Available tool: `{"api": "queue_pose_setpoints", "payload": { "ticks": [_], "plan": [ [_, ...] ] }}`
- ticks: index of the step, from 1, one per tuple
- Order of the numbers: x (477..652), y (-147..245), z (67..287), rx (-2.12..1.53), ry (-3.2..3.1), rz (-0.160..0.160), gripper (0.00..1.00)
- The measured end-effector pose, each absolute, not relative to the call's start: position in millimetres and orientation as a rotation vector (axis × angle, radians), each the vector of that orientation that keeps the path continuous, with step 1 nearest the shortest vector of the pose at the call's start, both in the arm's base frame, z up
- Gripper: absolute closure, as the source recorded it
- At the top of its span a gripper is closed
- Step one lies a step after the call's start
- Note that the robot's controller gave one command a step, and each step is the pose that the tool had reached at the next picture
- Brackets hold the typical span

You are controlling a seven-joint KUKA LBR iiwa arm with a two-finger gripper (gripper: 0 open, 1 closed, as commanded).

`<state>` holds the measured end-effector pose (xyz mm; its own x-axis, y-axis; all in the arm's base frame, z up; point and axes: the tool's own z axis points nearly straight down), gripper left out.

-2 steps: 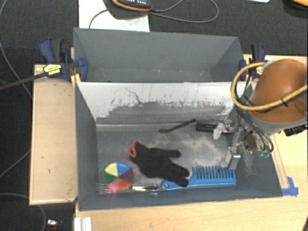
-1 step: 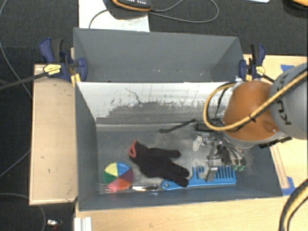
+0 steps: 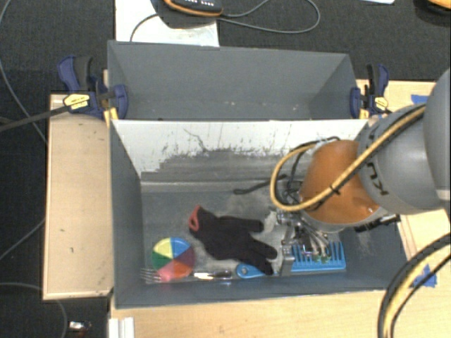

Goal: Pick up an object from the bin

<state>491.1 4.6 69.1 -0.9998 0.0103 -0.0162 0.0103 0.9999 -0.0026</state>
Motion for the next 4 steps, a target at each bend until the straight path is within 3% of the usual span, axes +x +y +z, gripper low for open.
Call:
{"api": "queue_pose_setpoints", "payload": {
  "ticks": [1,2,3,4],
  "plan": [
    [482.5,40.0,70.6,-0.201,3.127,0.000,1.00],
    [482.5,40.0,70.6,-0.202,3.127,0.000,1.00],
    [484.0,48.0,133.7,-0.189,3.132,-0.001,1.00],
    [481.5,46.9,213.3,-0.178,3.122,0.001,1.00]
  ]
}}
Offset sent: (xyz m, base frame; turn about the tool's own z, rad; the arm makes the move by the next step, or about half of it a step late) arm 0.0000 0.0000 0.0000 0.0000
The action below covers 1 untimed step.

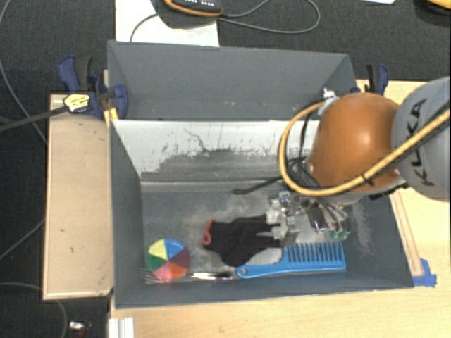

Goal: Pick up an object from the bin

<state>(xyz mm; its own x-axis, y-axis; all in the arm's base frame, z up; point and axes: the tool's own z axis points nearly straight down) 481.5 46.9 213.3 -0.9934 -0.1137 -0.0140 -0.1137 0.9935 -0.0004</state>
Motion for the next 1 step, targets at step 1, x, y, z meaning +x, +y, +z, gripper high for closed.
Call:
{"api": "queue_pose_setpoints", "payload": {
  "ticks": [1],
  "plan": [
    [480.8,72.2,132.1,-0.209,3.124,0.001,1.00]
  ]
}}
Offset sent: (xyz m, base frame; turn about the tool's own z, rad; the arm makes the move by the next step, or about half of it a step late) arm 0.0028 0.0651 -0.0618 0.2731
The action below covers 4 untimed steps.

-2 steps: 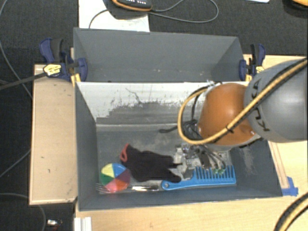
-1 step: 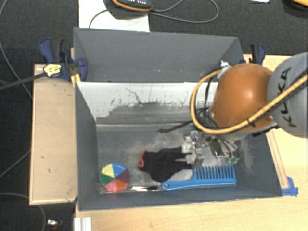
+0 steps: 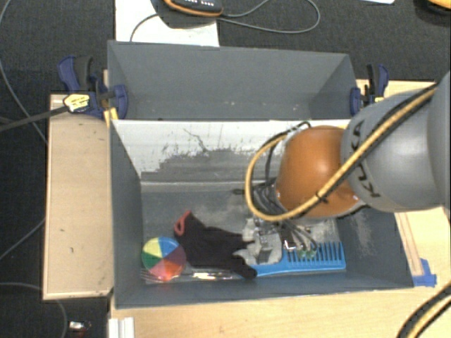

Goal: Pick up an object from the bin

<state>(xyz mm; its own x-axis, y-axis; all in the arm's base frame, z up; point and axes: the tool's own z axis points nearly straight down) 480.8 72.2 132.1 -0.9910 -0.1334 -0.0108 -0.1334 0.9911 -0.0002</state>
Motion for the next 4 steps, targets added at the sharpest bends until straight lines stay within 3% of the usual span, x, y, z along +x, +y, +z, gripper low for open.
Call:
{"api": "queue_pose_setpoints", "payload": {
  "ticks": [1,2,3,4],
  "plan": [
    [481.4,96.1,123.9,0.077,3.129,0.002,1.00],
    [486.2,110.4,90.1,-0.046,3.129,0.002,1.00],
    [482.5,121.7,78.4,0.086,3.122,0.005,1.00],
    [482.1,113.8,86.0,-0.109,3.123,0.002,1.00]
  ]
}}
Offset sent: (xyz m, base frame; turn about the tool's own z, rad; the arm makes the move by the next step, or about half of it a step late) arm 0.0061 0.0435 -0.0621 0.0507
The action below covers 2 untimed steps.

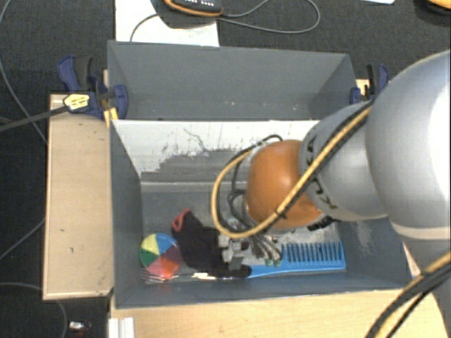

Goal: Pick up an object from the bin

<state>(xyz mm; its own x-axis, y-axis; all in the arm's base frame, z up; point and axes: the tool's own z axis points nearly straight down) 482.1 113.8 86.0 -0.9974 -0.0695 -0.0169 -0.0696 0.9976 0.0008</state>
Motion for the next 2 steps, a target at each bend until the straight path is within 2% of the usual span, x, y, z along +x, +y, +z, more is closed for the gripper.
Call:
{"api": "queue_pose_setpoints", "payload": {
  "ticks": [2],
  "plan": [
    [482.0,116.7,81.6,-0.070,3.125,0.002,1.00]
  ]
}}
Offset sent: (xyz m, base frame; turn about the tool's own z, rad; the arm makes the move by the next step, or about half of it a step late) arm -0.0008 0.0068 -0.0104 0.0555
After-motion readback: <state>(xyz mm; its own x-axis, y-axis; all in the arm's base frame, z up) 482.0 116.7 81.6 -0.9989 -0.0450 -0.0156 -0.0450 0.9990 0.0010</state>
